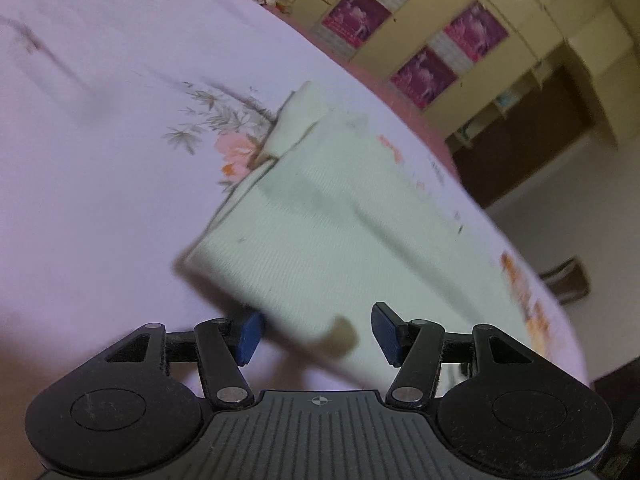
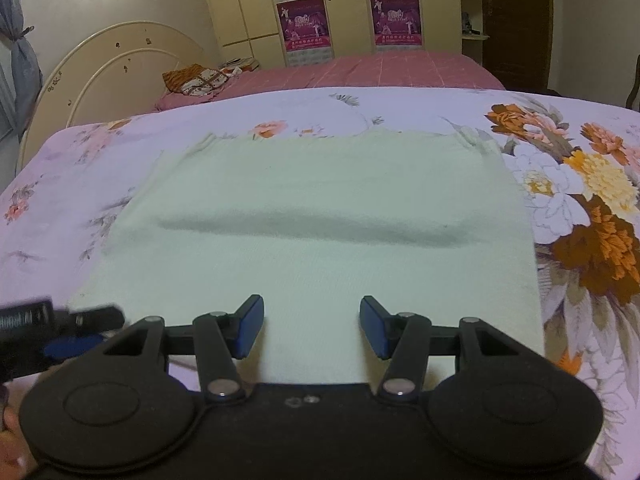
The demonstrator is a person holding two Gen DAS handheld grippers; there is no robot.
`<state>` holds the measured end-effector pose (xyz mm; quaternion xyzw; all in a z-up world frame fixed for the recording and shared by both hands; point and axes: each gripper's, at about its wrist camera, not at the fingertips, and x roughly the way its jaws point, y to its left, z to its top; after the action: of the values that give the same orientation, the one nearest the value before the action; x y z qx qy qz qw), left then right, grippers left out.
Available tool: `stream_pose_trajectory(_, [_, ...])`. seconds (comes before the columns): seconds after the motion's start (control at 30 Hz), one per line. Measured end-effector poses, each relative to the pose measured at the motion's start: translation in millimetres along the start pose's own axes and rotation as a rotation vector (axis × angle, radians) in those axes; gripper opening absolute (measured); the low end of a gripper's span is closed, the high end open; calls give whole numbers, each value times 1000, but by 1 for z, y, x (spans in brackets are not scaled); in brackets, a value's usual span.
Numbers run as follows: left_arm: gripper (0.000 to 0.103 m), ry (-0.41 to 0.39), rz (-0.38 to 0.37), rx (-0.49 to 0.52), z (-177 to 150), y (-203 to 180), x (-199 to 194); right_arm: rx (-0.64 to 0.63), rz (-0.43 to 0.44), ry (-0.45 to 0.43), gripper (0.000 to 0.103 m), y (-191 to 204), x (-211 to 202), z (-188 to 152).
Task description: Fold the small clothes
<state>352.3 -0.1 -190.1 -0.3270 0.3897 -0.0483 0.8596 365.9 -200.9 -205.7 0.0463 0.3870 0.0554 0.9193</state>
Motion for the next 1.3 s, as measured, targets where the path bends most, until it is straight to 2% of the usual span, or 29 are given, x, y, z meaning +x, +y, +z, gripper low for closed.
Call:
stream_pose_trajectory(0.27, [56, -84, -71, -78, 23, -1, 45, 5, -7, -16, 53, 2, 18, 13])
stream_pose_trajectory(0.3, [54, -96, -77, -97, 26, 0, 50, 5, -9, -24, 53, 1, 20, 16])
stream_pose_trajectory(0.37, [38, -105, -82, -128, 32, 5, 60, 0, -18, -41, 53, 2, 25, 24])
stream_pose_trajectory(0.43, [29, -115, -89, -164, 35, 11, 68, 3, -18, -57, 53, 3, 29, 31])
stream_pose_trajectory(0.63, [27, -149, -134, -191, 39, 16, 83, -9, -47, -86, 53, 6, 44, 48])
stream_pose_trajectory(0.7, [16, -143, -127, -184, 42, 14, 91, -18, -68, -88, 53, 7, 51, 49])
stream_pose_trajectory(0.8, [12, -143, -123, -182, 45, 12, 94, -95, -121, -56, 55, 16, 67, 41])
stream_pose_trajectory(0.87, [9, -158, -135, -156, 45, 4, 88, -155, -145, -68, 55, 23, 68, 35])
stream_pose_trajectory(0.93, [8, -179, -151, -96, 46, -8, 80, -162, -147, -74, 55, 24, 68, 33])
stream_pose_trajectory(1.1, [7, -219, -221, 173, 53, -66, 76, -180, -151, -90, 56, 27, 65, 31])
stream_pose_trajectory(1.2, [7, -194, -269, 294, 50, -101, 84, -158, -140, -101, 55, 24, 62, 31])
stream_pose_trajectory(1.3, [7, -130, -332, 392, 43, -137, 97, -111, -114, -127, 55, 14, 49, 31])
